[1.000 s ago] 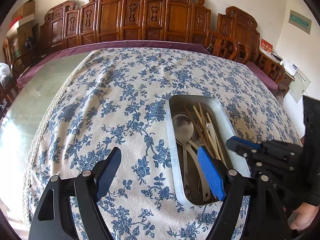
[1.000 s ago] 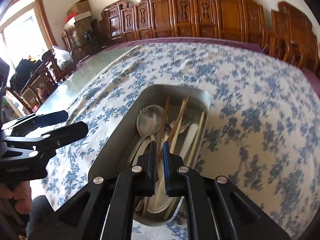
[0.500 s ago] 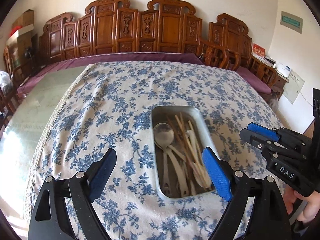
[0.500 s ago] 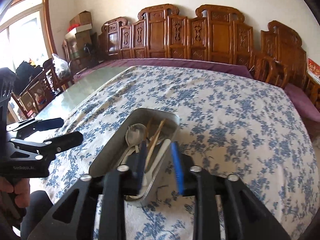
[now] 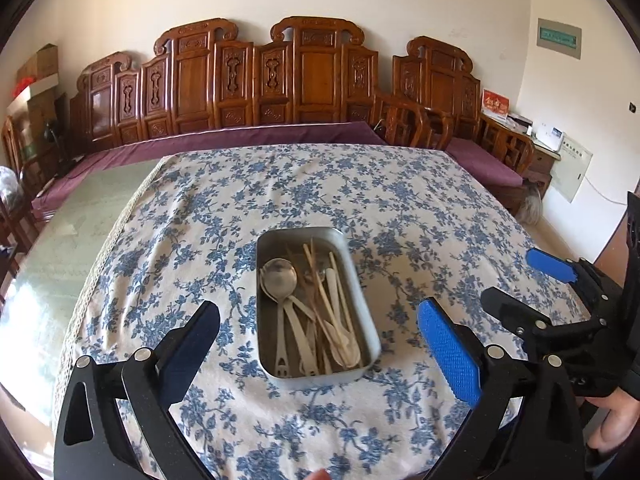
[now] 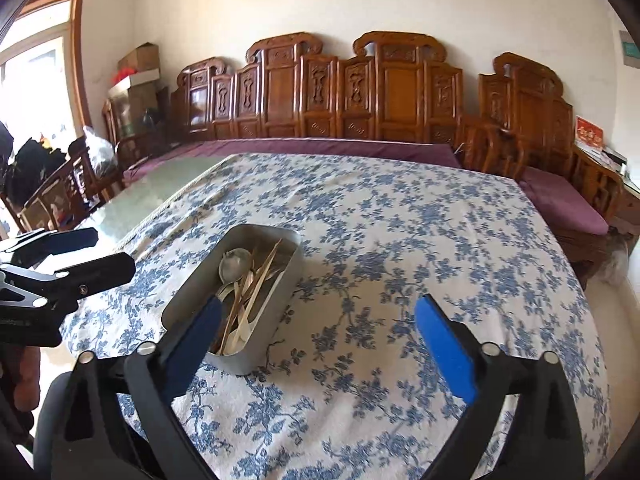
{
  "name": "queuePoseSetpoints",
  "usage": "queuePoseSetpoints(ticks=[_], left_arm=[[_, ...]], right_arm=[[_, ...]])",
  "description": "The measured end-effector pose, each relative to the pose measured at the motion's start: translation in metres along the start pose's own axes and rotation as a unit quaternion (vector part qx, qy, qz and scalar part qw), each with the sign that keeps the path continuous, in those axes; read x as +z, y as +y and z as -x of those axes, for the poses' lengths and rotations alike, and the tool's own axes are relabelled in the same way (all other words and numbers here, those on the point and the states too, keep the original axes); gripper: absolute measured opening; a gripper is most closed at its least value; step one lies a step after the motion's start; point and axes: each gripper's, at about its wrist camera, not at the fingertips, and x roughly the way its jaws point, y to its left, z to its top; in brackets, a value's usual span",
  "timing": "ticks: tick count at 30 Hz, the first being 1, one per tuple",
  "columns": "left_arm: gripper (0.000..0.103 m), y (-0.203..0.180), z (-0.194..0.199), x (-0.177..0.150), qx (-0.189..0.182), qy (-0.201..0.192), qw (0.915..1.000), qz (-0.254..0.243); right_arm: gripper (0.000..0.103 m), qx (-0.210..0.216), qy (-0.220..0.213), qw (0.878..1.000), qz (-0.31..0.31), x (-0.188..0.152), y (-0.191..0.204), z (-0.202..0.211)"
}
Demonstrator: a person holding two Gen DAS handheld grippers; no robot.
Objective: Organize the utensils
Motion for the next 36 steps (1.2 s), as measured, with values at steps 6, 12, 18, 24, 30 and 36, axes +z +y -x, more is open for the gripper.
queuePoseSetpoints(ticks=[6,12,18,24,30,36], left_arm=[[0.095,-0.014,0.009,-0.004,0.000,0.002,1.0000,0.005],[0.095,-0.030,0.006,-0.011,0.004,0.018,0.9998,-0.008],[0.095,-0.041,0.015,-0.014,-0.003,0.016,0.9998,-0.009],[0.095,-0.049,0.040,-0.004,0.001,-0.012,0.9999,-0.006],[0.095,-0.058,0.081,0.012,0.004,-0.056,0.9984,-0.007],[0.095,-0.062,0.118,0.020,0.009,-0.097,0.9953,0.000]], right_arm=[[0.100,-0.012,-0.004,1.000,-0.016,-0.006,-0.015,0.021],[0.100,-0.025,-0.006,0.999,-0.029,-0.014,-0.029,0.037],[0.100,-0.032,-0.012,0.999,-0.037,-0.017,-0.038,0.052],[0.100,-0.034,-0.039,0.998,-0.040,-0.004,-0.039,0.079],[0.100,-0.033,-0.080,0.996,-0.034,0.015,-0.034,0.114],[0.100,-0.034,-0.119,0.992,-0.028,0.027,-0.028,0.148]])
